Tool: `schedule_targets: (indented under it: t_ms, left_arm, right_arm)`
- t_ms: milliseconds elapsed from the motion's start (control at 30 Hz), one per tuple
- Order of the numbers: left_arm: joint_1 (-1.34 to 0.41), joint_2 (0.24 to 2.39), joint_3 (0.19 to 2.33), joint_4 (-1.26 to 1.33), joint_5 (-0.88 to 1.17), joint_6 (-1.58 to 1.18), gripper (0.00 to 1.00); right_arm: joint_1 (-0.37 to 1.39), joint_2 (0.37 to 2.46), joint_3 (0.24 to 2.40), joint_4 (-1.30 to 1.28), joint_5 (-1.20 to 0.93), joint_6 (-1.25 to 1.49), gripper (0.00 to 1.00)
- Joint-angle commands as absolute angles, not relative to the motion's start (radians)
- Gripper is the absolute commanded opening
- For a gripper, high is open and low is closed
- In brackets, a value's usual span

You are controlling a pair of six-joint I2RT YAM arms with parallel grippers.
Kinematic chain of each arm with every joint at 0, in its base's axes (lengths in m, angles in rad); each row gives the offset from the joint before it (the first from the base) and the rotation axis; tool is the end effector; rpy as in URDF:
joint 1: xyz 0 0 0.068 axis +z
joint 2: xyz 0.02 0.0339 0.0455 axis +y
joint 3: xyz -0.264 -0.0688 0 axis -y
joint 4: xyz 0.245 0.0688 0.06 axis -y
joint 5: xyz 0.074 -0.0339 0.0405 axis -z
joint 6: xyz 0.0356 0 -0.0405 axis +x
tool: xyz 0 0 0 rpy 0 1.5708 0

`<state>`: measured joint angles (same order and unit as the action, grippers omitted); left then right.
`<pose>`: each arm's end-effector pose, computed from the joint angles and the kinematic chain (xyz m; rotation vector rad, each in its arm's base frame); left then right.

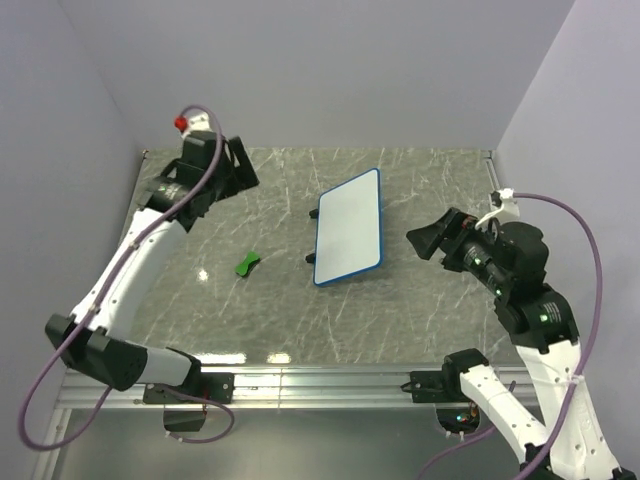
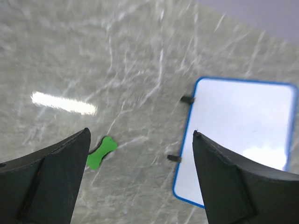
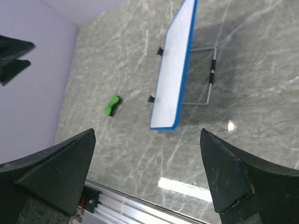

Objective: Erase the whiteboard

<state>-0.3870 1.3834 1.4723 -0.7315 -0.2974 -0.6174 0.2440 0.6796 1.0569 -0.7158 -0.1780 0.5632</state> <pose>0.2781 -0.1021 0.3896 -0.4139 2.1516 -0.2395 0.1180 0.0359 0.3893 0.1897 1.9599 0.7078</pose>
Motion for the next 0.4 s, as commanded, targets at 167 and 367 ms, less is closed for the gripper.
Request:
schedule_targets:
  t_ms: [167,367]
  left_arm:
    - [-0.393,1.303,1.723,-0.859,-0.373,-0.561,0.95]
    - [-0.393,1.243,1.7,-0.804,-0.359,-0.558,0.99]
  right_arm:
    - [0.241,0.6,1.17,-0.749,-0.218,0.591,1.0]
    - [0.239,0.571,1.207,-0.776,-0.223,0.577,1.0]
